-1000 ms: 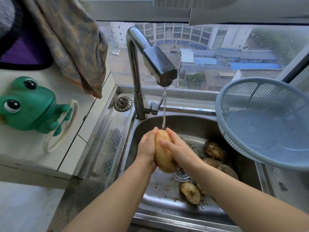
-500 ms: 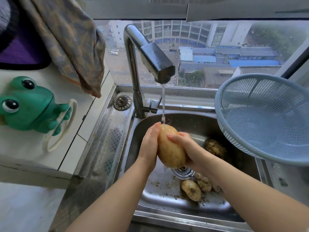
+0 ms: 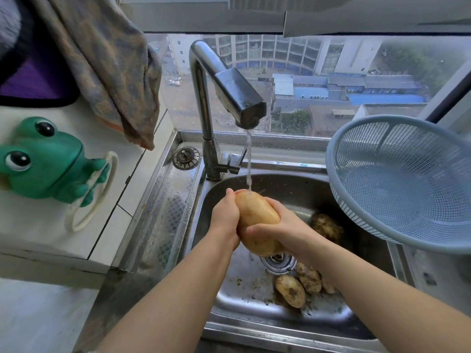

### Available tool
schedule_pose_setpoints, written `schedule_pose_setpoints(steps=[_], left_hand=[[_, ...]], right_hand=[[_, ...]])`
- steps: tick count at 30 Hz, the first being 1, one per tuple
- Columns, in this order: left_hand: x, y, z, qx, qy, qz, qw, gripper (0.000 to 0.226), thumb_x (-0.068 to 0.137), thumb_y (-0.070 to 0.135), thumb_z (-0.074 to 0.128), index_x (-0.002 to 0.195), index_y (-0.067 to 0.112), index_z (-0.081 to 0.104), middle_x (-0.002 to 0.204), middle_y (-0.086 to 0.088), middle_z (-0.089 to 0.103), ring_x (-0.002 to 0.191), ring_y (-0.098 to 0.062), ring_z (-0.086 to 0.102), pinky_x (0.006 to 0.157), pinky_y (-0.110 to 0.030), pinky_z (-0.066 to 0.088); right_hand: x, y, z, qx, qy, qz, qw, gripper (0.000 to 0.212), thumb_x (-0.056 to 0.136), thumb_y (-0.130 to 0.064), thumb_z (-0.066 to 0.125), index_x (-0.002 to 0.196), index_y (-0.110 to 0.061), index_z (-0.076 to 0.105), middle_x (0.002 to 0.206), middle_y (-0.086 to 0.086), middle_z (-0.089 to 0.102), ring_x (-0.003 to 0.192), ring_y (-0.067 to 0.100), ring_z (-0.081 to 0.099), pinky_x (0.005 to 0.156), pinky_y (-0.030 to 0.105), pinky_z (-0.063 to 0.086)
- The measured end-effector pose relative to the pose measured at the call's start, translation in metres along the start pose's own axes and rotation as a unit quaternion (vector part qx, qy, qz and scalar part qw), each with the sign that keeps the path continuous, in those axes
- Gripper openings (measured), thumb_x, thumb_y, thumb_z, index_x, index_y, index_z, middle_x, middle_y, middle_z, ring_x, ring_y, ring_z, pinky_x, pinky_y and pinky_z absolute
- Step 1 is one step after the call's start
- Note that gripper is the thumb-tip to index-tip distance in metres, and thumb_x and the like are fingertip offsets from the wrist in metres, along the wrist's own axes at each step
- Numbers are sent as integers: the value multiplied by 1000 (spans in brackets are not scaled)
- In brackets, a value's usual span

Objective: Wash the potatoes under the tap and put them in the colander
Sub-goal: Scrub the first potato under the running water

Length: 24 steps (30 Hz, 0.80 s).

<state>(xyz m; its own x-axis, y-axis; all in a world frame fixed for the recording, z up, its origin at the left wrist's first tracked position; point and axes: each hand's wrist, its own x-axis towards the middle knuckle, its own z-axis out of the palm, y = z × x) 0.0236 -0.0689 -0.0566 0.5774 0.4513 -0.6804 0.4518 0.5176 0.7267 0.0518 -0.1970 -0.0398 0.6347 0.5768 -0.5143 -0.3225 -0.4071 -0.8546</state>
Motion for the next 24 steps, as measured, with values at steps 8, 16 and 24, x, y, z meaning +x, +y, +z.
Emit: schedule_pose_setpoints(steps=[8,16,24], left_hand=[[-11,-30,-11,151,-144,207,956,79,90,46,57,154,24,16,138,9,33,128,-9,39,96,-19,41],[-7,-13,-2,28,-30,7,999,29,101,40,43,115,21,60,107,-10,63,98,-26,62,90,-46,53],[-13,-29,-9,112,-114,111,981,107,65,49,73,153,28,17,142,1,37,128,-24,48,106,-45,45]], right_hand=[[-3,1,-4,211,1,122,970,43,85,-55,60,113,-23,60,113,14,66,98,33,68,75,44,60],[-1,5,16,132,41,66,988,51,87,-54,60,128,-25,53,118,7,60,100,27,65,69,44,61],[-4,0,10,209,58,132,967,44,87,-63,53,101,-22,60,108,13,65,93,31,68,67,40,60]])
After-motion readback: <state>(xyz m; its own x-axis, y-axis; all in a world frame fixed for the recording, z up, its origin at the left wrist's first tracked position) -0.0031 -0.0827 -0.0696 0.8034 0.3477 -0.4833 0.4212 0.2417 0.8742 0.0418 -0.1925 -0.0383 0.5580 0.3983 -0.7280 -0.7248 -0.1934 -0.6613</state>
